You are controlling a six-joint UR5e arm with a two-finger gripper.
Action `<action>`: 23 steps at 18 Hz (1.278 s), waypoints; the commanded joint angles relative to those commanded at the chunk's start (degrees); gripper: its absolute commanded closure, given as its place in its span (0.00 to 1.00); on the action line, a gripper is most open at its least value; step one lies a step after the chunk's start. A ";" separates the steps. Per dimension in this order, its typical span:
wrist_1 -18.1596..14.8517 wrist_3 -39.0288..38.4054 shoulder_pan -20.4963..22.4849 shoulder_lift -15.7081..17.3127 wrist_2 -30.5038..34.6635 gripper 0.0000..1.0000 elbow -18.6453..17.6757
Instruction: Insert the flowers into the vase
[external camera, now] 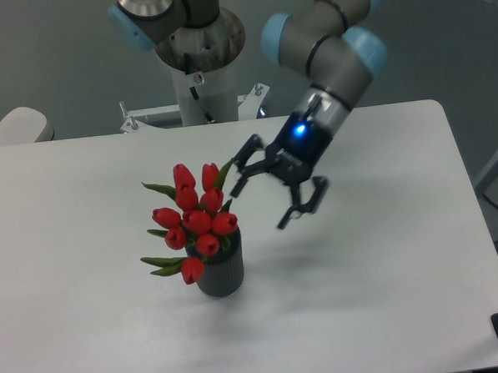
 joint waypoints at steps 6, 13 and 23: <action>-0.61 -5.35 -1.57 -2.18 13.98 0.00 9.21; -1.06 -6.69 -5.97 -7.29 30.58 0.00 22.32; -13.71 11.84 -12.21 -10.98 55.82 0.00 34.99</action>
